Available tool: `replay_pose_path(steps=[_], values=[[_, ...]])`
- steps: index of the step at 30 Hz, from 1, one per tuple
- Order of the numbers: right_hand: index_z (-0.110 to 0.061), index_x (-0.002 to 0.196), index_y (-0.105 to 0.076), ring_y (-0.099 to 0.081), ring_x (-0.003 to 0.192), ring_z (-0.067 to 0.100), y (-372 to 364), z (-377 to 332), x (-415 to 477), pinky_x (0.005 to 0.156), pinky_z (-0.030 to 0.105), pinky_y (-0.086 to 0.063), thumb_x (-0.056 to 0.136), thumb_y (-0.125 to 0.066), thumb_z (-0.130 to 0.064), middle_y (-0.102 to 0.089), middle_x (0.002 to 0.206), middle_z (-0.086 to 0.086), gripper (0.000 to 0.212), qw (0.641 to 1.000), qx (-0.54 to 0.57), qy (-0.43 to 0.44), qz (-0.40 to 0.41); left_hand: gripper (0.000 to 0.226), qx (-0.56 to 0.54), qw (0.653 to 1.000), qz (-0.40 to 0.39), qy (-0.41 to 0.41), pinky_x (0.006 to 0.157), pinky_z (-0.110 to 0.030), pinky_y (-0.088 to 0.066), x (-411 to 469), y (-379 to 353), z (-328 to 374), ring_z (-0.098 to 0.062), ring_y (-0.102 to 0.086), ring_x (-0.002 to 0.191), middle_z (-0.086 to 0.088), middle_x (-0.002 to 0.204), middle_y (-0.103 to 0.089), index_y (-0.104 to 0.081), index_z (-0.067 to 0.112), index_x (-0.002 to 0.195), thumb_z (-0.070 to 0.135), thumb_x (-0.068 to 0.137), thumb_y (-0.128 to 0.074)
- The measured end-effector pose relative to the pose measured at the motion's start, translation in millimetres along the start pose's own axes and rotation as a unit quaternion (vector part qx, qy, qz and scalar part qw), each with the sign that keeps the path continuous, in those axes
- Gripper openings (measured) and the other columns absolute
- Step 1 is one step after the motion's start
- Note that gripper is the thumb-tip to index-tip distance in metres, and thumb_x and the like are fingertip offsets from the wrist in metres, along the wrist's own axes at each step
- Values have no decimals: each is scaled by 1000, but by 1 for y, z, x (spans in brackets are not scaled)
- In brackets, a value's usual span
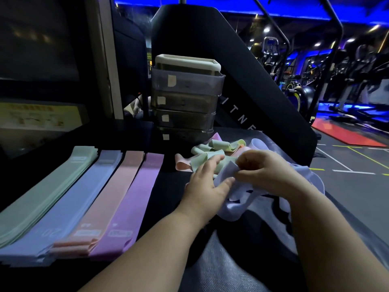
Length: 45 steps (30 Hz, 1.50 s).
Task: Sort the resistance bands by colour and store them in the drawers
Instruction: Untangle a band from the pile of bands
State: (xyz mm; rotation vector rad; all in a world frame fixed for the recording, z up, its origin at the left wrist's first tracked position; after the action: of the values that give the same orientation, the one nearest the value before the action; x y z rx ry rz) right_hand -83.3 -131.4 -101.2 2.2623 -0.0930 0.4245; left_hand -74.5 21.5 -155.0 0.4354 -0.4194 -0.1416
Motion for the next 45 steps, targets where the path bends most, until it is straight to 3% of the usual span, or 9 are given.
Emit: replay_pose_path(steps=[5,8,10,14,17,23,30,37,45], values=[[-14,83,-71,-57,70,15,-5,4,3,64,37,-45,59,-78,-44,-67,80,13,39,987,154,12,-52,18,-74,996,45,-24,79,-7,-45,1,10,7,10,-57,82,31,82,-60,-63,29,104,16,91,-64],[-10,84,-70,-60,77,21,-6,6,3,73,41,-47,57,-83,-42,-67,82,16,43,973,218,12,-72,9,-106,991,63,-43,71,-6,-47,2,13,7,14,-56,75,50,76,-51,-65,21,96,15,89,-67],[-5,88,-69,-60,80,23,-5,5,2,76,41,-47,62,-84,-31,-67,84,15,39,963,248,12,-106,6,-123,989,72,-41,67,-6,-46,1,15,8,12,-57,76,43,76,-55,-65,21,94,16,90,-67],[-8,91,-69,-62,79,18,0,8,0,70,27,-49,63,-89,-24,-67,84,8,37,963,240,-8,-121,16,-159,980,121,-9,85,-28,-54,3,19,0,-18,-61,106,9,96,-67,-63,40,85,26,89,-68],[-17,87,-71,-63,78,14,-2,12,0,72,31,-48,60,-91,-27,-67,84,4,35,965,227,-34,-129,28,-176,972,153,10,82,-21,-51,4,24,0,-12,-62,99,-2,108,-63,-61,50,80,25,90,-66],[-14,91,-71,-61,80,21,-18,11,2,77,41,-52,73,-82,-23,-68,86,15,23,971,189,-49,-141,16,-238,959,149,37,102,-45,-47,3,21,3,-23,-55,120,1,103,-67,-65,48,80,33,85,-67],[3,86,-65,-49,67,16,-5,21,8,61,30,-40,91,-64,-20,-54,71,7,24,970,237,-55,10,11,-320,922,207,73,69,-16,-46,8,26,-8,0,-56,72,9,83,-64,-62,26,84,20,93,-63],[-12,73,-67,-44,50,4,20,53,13,52,24,-36,93,-63,-31,-54,59,-4,28,951,212,-94,205,9,-349,887,285,106,76,-35,-46,9,33,-16,-20,-55,81,1,86,-61,-54,23,88,23,96,-56],[-16,71,-63,-41,46,14,28,74,15,49,25,-33,97,-56,-32,-49,52,-3,31,937,195,-132,259,10,-358,874,305,122,51,-13,-46,6,40,-10,-8,-54,72,2,90,-58,-48,16,102,7,97,-48]])
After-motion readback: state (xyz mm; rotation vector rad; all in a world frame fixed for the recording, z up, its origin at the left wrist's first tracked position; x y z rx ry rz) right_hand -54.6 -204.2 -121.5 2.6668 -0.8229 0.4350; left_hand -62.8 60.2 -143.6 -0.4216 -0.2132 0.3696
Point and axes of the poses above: each hand's wrist, its own x-axis towards the middle knuckle, its own y-axis out of the back of the hand, z = x × y, the point moved 3 cm from there along x, towards the middle knuckle
